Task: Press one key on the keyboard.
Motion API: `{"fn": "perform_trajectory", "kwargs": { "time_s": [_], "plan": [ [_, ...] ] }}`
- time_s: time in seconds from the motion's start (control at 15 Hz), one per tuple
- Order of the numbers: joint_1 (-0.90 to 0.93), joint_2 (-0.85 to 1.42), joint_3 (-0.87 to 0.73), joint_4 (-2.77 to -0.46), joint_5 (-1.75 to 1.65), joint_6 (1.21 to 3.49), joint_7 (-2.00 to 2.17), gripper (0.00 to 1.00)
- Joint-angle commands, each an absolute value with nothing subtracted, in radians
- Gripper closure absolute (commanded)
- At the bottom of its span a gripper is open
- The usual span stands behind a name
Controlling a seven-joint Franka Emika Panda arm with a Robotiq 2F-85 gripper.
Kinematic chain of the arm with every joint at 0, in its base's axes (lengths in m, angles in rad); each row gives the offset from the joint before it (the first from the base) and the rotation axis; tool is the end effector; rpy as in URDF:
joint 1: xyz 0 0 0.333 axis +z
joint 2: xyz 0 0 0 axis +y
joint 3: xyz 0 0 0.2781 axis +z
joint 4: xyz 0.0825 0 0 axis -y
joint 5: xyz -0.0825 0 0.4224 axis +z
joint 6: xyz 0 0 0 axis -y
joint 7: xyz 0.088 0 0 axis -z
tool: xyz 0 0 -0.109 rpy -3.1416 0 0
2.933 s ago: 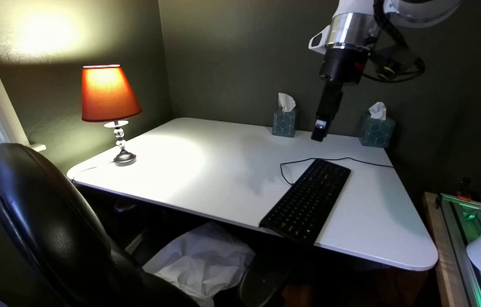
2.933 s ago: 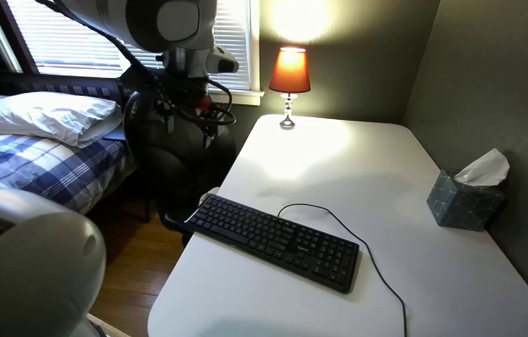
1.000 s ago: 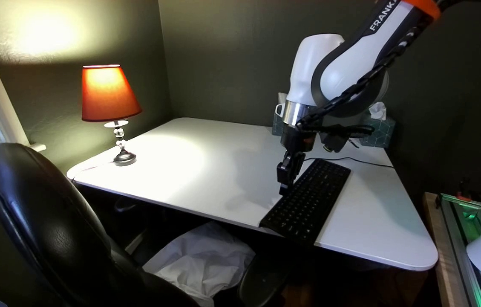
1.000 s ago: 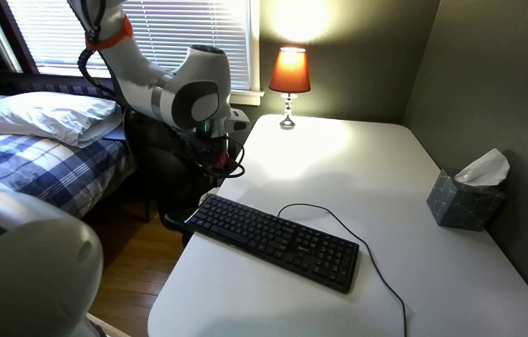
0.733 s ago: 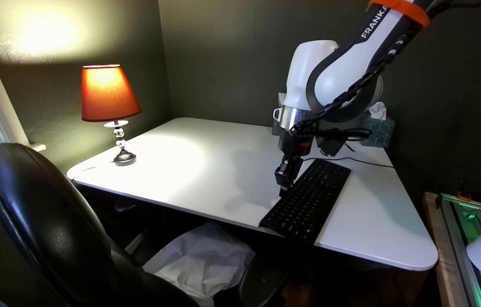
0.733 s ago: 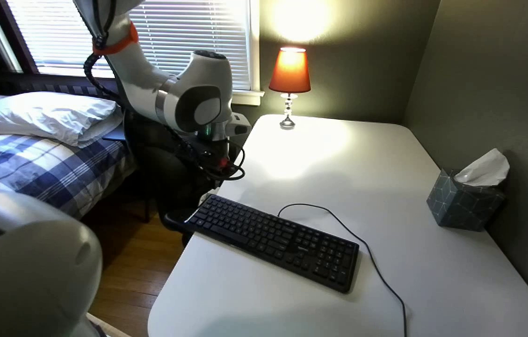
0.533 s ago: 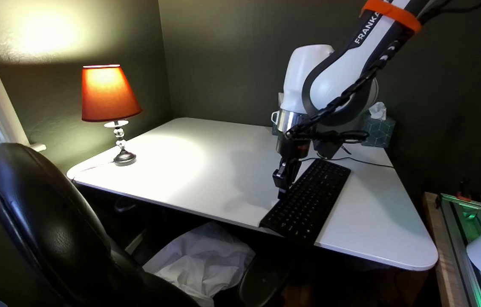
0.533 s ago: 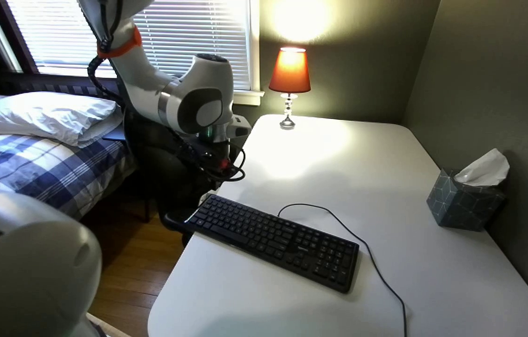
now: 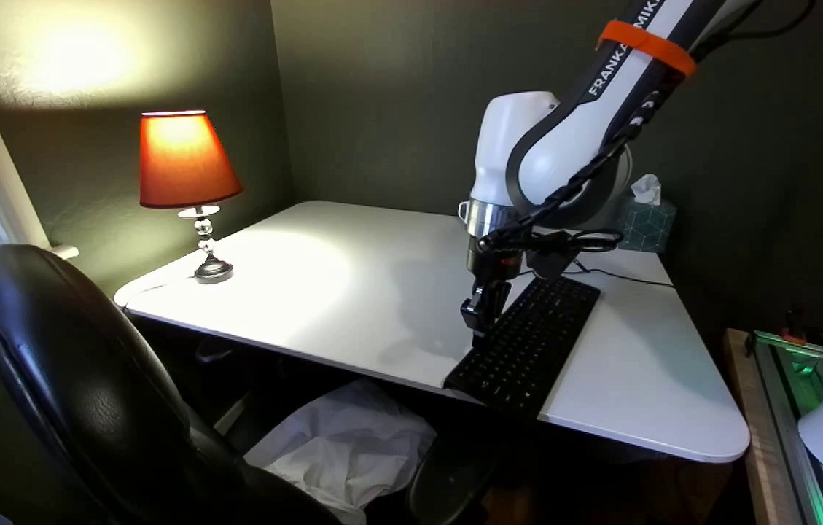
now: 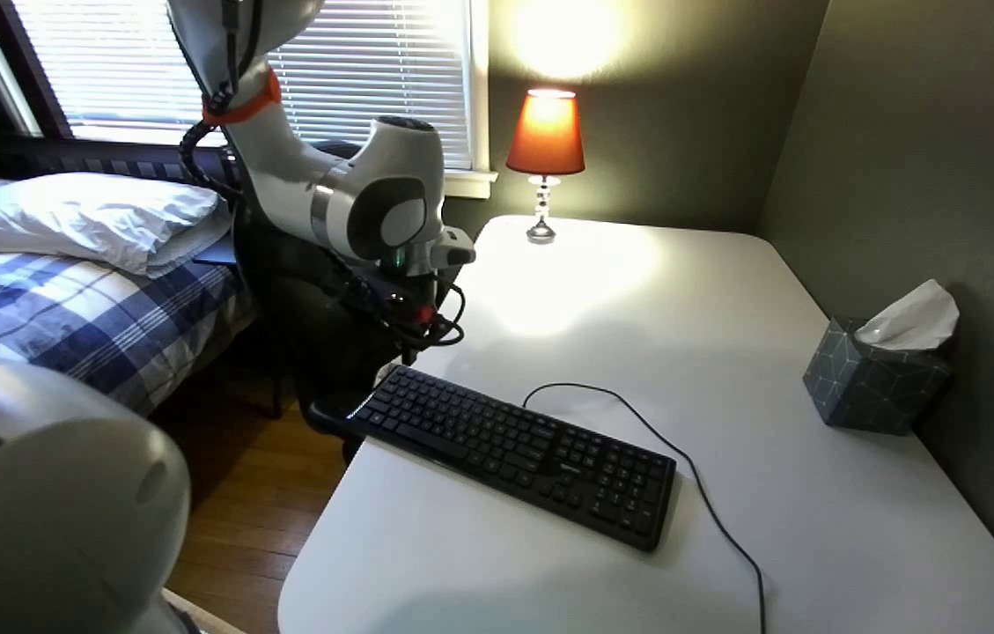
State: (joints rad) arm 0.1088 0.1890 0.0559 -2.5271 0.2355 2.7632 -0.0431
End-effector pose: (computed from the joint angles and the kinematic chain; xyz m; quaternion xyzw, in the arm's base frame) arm 0.4697 0.0699 0.1348 -0.9984 0.0052 -0.0198 0.0525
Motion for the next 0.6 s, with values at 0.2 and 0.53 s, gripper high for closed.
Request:
{"fn": "perform_trajectory", "kwargs": {
  "time_s": [0.2, 0.53],
  "plan": [
    [0.087, 0.24, 0.069, -2.501, 0.199, 2.782, -0.006, 1.0],
    [0.084, 0.256, 0.065, -2.498, 0.18, 2.778, 0.007, 1.0]
  ]
}}
